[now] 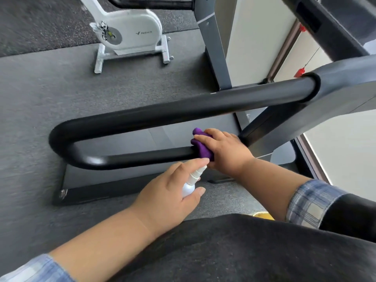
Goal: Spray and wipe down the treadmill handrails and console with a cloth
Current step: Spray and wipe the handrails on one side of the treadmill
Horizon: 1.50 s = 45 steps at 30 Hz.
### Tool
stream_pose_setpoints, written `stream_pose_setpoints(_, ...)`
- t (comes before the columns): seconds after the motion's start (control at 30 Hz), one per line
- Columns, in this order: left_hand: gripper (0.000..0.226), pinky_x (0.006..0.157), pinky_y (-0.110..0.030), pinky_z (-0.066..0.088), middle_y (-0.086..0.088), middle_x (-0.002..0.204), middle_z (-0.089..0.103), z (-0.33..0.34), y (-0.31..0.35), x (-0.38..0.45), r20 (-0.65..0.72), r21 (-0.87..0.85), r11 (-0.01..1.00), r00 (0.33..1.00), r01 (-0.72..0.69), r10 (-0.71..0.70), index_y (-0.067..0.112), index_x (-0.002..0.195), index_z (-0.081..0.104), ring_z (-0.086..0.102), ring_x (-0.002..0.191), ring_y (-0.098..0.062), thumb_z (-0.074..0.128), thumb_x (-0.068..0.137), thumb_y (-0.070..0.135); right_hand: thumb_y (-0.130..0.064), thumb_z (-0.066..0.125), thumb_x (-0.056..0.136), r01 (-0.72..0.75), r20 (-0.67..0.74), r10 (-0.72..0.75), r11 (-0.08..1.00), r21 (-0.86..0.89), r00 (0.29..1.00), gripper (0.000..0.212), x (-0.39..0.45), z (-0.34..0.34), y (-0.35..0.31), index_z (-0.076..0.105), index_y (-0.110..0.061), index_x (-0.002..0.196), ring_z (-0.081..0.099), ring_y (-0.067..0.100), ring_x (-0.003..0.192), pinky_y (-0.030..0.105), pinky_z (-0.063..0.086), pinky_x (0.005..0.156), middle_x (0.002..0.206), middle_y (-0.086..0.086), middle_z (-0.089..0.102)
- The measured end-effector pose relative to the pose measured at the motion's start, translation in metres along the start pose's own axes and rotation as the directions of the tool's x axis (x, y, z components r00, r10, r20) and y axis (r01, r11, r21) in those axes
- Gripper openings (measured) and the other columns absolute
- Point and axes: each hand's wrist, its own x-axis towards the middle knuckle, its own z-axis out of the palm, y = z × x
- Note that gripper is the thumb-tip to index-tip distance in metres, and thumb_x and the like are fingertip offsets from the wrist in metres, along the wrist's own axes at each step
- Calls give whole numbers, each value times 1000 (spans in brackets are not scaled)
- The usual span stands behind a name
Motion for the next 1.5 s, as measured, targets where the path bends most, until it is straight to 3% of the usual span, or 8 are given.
stream_pose_setpoints(0.2, 57, 86, -26, 44, 18, 117, 55, -5, 2, -10, -40, 9, 999, 998, 50, -49, 56, 136, 28, 57, 100, -6, 56, 88, 48, -74, 29, 70, 14, 37, -13, 1000, -14, 999, 90, 12, 1, -28, 39, -34, 149, 55, 35, 120, 50, 44, 97, 146, 3, 47)
stream_pose_setpoints(0.4, 61, 92, -30, 47, 18, 122, 56, -32, -20, -45, -78, 34, 987, 985, 154, -151, 58, 135, 26, 57, 105, -5, 61, 88, 41, -62, 31, 76, 142, 82, -138, 989, -38, 987, 86, 42, 9, -90, 23, -32, 155, 50, 32, 126, 47, 43, 102, 153, 1, 37)
stream_pose_setpoints(0.5, 62, 92, -22, 44, 21, 123, 54, -47, -34, -61, -93, 57, 982, 980, 179, -173, 58, 136, 27, 55, 106, -3, 61, 87, 43, -54, 53, 91, 198, 49, -196, 980, -36, 979, 77, 58, 22, -122, 18, -33, 156, 48, 31, 129, 45, 43, 104, 155, 1, 34)
stream_pose_setpoints(0.63, 63, 93, -21, 43, 19, 126, 55, -68, -57, -85, -119, 45, 978, 973, 203, -196, 58, 136, 27, 56, 108, -3, 62, 87, 42, -69, 56, 88, 227, 30, -226, 974, -23, 974, 83, 79, 37, -169, 21, -36, 155, 50, 28, 128, 43, 45, 102, 154, -3, 35)
stream_pose_setpoints(0.8, 57, 90, -25, 44, 20, 118, 56, -95, -88, -118, -140, 36, 974, 966, 225, -218, 60, 136, 29, 57, 104, -5, 54, 85, 53, -74, 60, 78, 160, -211, -65, 869, 469, 975, 72, 92, 44, -210, 43, -40, 140, 51, 8, 123, 27, 41, 100, 139, -14, 50)
stream_pose_setpoints(0.9, 57, 90, -27, 45, 19, 117, 57, -109, -103, -132, -142, 35, 976, 968, 213, -206, 59, 136, 29, 58, 104, -4, 53, 84, 54, -74, 63, 73, 170, -249, -18, 781, 601, 968, 66, 96, 53, -242, 42, -38, 125, 45, -5, 106, 20, 36, 92, 117, -20, 46)
stream_pose_setpoints(1.07, 56, 90, -24, 43, 19, 120, 56, -125, -120, -141, -99, 35, 987, 983, 159, -155, 60, 135, 27, 57, 103, -5, 52, 85, 54, -82, 63, 65, 48, -228, 43, 924, 380, 973, 79, 103, 60, -261, 46, -29, 120, 62, 21, 93, 34, 44, 75, 114, -9, 55)
stream_pose_setpoints(1.5, 58, 89, -30, 49, 16, 121, 57, -101, -105, -101, 79, 25, 1000, 997, 3, -5, 61, 135, 27, 58, 102, -5, 56, 85, 51, -67, 68, 77, 102, -17, -101, 994, 36, 995, 90, 91, 43, -225, 26, -41, 153, 49, 30, 127, 46, 42, 101, 149, -2, 40)
